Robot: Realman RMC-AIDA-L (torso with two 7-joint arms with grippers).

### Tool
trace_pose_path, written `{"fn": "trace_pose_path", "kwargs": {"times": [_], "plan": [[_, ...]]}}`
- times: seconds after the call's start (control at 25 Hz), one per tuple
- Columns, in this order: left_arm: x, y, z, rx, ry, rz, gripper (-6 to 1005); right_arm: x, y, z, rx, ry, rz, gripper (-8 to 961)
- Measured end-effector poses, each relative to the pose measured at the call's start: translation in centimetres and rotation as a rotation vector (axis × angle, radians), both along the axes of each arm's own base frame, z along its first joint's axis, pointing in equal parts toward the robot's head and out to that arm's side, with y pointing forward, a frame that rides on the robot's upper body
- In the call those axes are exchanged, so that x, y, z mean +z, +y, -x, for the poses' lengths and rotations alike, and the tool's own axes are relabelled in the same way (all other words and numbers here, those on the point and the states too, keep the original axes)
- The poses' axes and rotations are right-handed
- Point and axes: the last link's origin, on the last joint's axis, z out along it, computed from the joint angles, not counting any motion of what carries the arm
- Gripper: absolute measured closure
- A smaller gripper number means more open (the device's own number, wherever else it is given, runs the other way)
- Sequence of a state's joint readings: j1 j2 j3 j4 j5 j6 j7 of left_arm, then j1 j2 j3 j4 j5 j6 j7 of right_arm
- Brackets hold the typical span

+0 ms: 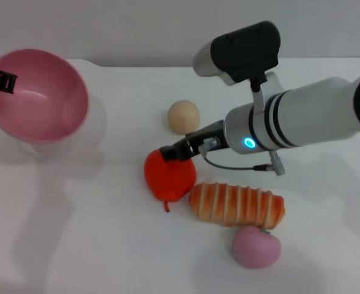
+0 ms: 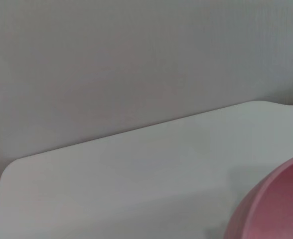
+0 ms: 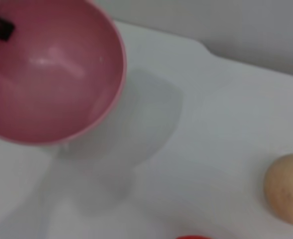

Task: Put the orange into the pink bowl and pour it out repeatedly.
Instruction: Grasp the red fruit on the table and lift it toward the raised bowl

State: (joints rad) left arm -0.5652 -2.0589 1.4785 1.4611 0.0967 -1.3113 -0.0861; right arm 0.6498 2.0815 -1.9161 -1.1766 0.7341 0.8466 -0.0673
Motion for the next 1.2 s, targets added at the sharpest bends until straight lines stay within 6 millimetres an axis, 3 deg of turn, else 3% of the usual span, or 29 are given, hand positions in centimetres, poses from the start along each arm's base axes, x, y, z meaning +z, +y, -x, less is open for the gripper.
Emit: {"fn": "trace_pose_path", "kwargs": {"times": [0.48,0.72,1.2], "plan": [[-0.5,0.0,-0.5,-0.01,-0.004,0.018,960,-3.0,0.5,-1.6,-0.048,-0.027,0.086,336],[-0.6,-0.2,-0.5,-0.013,0.0,0.022,960,-1.8,-0.3,-0.2,0.038,0.028,0.067,343],[-1.3,-0.3,-1.1,-0.035,-0.003,0.061,961,-0.2,0.4,-1.1,0.013,0.036,0.006,610]]}}
